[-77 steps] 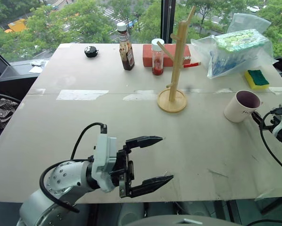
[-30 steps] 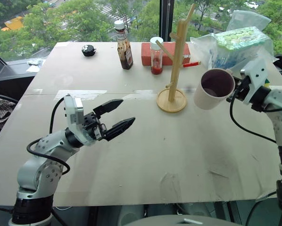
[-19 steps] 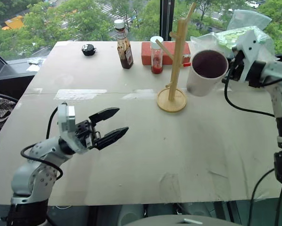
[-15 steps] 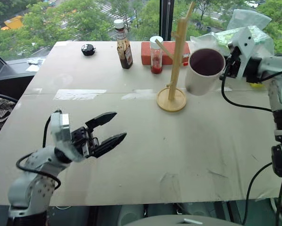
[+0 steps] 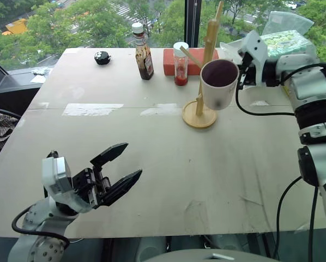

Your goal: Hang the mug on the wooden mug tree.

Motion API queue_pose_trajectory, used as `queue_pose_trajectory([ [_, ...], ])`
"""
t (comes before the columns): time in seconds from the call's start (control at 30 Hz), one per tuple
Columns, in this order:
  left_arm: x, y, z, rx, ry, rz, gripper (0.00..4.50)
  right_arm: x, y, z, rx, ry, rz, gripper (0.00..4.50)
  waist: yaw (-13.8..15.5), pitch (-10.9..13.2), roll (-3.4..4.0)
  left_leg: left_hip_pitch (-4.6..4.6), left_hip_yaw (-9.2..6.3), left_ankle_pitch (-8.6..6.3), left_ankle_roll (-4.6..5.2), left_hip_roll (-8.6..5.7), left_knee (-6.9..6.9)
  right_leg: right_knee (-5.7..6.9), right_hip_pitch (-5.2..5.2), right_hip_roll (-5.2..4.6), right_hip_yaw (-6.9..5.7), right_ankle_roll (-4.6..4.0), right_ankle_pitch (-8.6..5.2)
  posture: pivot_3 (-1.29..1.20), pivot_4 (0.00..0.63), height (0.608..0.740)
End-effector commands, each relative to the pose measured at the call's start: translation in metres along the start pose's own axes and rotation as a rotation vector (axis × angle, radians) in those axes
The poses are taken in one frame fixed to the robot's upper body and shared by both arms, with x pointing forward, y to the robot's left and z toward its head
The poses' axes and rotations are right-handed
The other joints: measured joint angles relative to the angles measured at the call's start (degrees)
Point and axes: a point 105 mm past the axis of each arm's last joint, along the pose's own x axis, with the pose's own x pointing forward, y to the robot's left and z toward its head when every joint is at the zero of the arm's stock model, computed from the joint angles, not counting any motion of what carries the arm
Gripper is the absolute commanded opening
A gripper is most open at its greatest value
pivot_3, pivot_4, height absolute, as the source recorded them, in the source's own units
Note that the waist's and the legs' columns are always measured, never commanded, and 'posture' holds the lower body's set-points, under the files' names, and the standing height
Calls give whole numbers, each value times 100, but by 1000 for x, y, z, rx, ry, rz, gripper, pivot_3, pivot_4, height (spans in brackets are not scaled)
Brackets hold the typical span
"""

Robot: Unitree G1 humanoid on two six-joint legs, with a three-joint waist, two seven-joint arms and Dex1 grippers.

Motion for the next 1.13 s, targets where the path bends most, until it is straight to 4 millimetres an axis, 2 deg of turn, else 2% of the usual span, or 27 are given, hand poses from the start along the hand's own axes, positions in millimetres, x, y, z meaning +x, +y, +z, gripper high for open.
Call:
queue_pose_trajectory([
  [0.03, 6, 2, 10, 45, -46, 4, 4500, 2, -1, 4, -59, 12, 18, 950, -2, 0, 0, 0, 1, 0, 0, 0, 0, 0, 0, -1, 0, 0, 0, 0, 150, 740],
  [0.13, 9, 5, 11, 45, -55, 5, 4500, -2, -5, 2, -65, 11, -6, 2178, -9, 0, 0, -1, 1, 0, 0, 0, 1, 0, 0, -2, 1, 0, 0, 0, 150, 740],
  [0.2, 12, 7, 12, 44, -56, 5, 4500, -10, -10, 4, -49, -13, -31, 3182, -16, 0, 1, 0, 1, 0, 0, 0, 0, 0, 0, -2, 0, 0, 0, 0, 150, 740],
  [0.23, 14, 8, 12, 43, -59, 8, 4500, -17, -12, 3, -43, -25, -48, 3435, -17, 0, 1, 0, 0, 0, 0, 0, 0, 1, 0, -2, 0, 0, 0, 0, 150, 740],
  [0.37, 20, 16, 10, 37, -49, 31, 4500, -38, -12, -3, -8, -63, -85, 3435, 9, 0, 0, -2, -3, 0, 0, -1, 0, 1, 0, -5, -5, 0, 0, 0, 150, 740],
  [0.57, 28, 30, -11, 0, 61, 103, 4500, -85, 12, -21, 55, -126, -208, 3435, 38, -1, -1, -9, -10, 0, 0, -1, -1, -3, 2, -10, -12, 2, 0, 0, 150, 740],
  [0.63, 30, 31, -20, -14, 108, 109, 4500, -98, 31, -31, 128, -131, -193, 3435, 40, -1, -1, -10, -11, 0, 0, -2, -1, 0, 2, -10, -12, 2, 1, 0, 150, 740],
  [0.73, 32, 34, -32, -6, 184, 128, 4500, -114, 63, -56, 217, -109, -221, 4327, 42, -3, -5, -7, -13, 0, 0, -2, -2, -1, 3, -7, -10, 3, 1, 0, 150, 740],
  [0.77, 31, 35, -35, -3, 204, 133, 4500, -117, 72, -64, 232, -92, -244, 4419, 33, -2, -7, -3, -20, 0, 1, -2, -4, -3, 10, -7, -16, 3, 0, 0, 150, 740],
  [0.83, 30, 36, -41, -2, 247, 133, 4500, -123, 92, -81, 250, -53, -293, 4419, 41, -4, -9, 3, -15, 0, 1, -3, -4, -1, 14, -6, -9, 3, 0, 0, 150, 740],
  [0.9, 28, 34, -46, -8, 299, 106, 4500, -132, 122, -106, 320, -10, -353, 4419, 43, -5, -9, 10, -20, 0, 1, -3, -6, -2, 22, -4, -13, 3, 0, 0, 150, 740],
  [0.97, 24, 35, -50, -27, 343, 106, 4500, -138, 149, -120, 368, 22, -366, 4419, 52, -5, -8, 13, -19, 0, 0, -4, -8, -1, 24, -1, -11, 4, -1, 0, 150, 740],
  [1.13, 20, 37, -55, -31, 386, 95, 4500, -145, 166, -136, 408, 53, -457, 4419, -17, -4, -9, 33, -1, 0, 0, -7, -1, 3, 36, 8, 10, 6, 0, 0, 150, 740],
])
